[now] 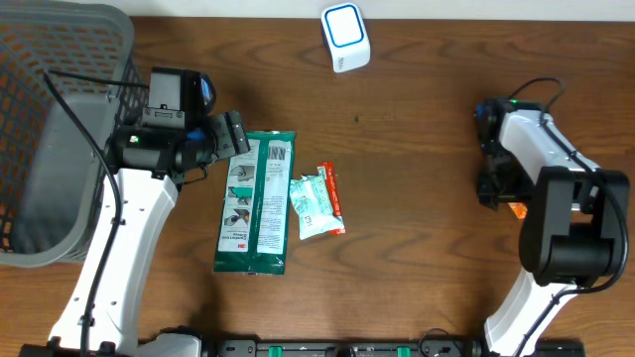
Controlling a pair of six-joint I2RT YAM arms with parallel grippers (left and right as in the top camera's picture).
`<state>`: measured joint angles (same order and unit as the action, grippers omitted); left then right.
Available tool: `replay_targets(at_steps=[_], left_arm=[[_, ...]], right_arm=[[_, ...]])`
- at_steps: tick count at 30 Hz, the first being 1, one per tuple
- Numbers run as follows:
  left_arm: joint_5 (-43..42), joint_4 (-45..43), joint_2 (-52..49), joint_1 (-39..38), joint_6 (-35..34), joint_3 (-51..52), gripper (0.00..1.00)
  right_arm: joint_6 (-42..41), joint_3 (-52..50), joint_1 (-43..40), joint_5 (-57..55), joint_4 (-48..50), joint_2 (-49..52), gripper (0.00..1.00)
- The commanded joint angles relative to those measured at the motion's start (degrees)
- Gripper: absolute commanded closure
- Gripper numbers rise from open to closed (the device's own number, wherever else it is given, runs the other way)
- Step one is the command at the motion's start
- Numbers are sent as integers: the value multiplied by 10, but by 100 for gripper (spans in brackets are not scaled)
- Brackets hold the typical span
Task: Scan the item barcode
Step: 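Carry the Kleenex pack to the table's right side and release it, then move the right gripper left over the mint-green wipes packet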
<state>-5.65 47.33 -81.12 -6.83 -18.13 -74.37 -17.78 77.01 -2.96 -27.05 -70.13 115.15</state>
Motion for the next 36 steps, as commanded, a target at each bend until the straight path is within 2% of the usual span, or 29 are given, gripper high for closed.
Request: replay_targets(at_steps=[1, 4, 6, 9, 10, 12, 18, 21, 32, 36], left_arm=[[3, 0, -2, 2, 5, -1, 12], [3, 0, -2, 2, 5, -1, 12], [3, 0, -2, 2, 5, -1, 12], [3, 0, -2, 2, 5, -1, 12], [3, 0, -2, 2, 5, -1, 12], [3, 0, -2, 2, 5, -1, 12], [3, 0, -2, 2, 5, -1, 12], [3, 0, -2, 2, 5, -1, 12], [3, 0, -2, 2, 5, -1, 12], [3, 0, -2, 2, 5, -1, 12]], right_arm=[[-19, -3, -5, -7, 7, -2, 33], [-19, -3, -4, 13, 19, -2, 20], [-19, -3, -3, 28, 24, -2, 17], [-19, -3, -3, 72, 41, -2, 2], [-19, -3, -2, 92, 47, -2, 1], [-3, -3, 3, 157, 60, -2, 1], [92, -3, 28, 446, 122, -2, 1], [116, -3, 49, 540, 144, -2, 1], [119, -3, 172, 567, 209, -2, 1], [108, -3, 225, 582, 244, -2, 6]])
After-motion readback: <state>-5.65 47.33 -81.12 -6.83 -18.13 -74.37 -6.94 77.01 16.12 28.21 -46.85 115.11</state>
